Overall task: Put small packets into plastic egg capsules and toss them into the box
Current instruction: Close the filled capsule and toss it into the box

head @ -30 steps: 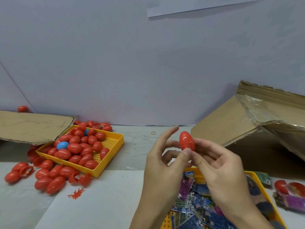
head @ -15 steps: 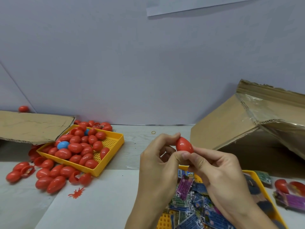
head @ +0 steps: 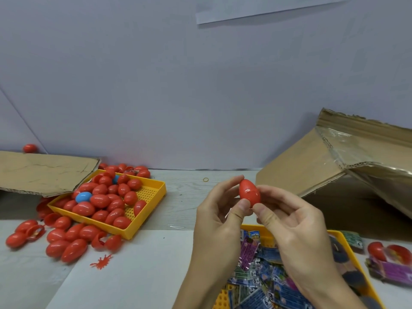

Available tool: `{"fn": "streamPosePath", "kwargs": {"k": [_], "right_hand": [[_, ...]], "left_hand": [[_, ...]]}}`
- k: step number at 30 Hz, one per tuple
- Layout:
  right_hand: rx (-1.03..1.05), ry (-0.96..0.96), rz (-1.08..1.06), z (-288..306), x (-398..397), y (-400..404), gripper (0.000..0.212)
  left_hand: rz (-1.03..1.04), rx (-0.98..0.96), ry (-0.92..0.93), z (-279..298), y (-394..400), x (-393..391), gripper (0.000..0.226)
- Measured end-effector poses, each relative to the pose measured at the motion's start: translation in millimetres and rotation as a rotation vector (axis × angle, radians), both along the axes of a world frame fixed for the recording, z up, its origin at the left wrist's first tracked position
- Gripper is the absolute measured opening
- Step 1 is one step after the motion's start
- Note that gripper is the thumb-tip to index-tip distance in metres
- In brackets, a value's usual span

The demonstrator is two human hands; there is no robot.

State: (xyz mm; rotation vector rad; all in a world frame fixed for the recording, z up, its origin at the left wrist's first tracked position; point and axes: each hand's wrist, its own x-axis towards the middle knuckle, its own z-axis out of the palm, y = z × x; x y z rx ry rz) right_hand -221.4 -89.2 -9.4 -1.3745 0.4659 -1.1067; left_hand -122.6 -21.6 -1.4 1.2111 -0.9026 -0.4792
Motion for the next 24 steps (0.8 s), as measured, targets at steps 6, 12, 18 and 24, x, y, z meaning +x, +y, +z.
{"fn": "streamPosePath", "kwargs": {"k": [6, 12, 18, 24], "right_hand": [[-0.094, 0.076, -0.113, -2, 1, 1, 0.028], [-0.213, 0.137, -0.087, 0, -1, 4, 0.029], [-0.164, 0.092, -0.164, -2, -2, 1, 0.022], [-0.138, 0.092, -0.152, -2, -2, 1, 0.024]], "left_hand": [[-0.073, 0.043, 0.139, 0, 2, 0, 0.029], [-0.086, -0.023, 0.481, 3, 1, 1, 0.032], [-0.237, -0.192, 0.906, 12, 2, 2, 0.039], [-0.225, -0.176, 0.935, 11, 3, 3, 0.034]]}}
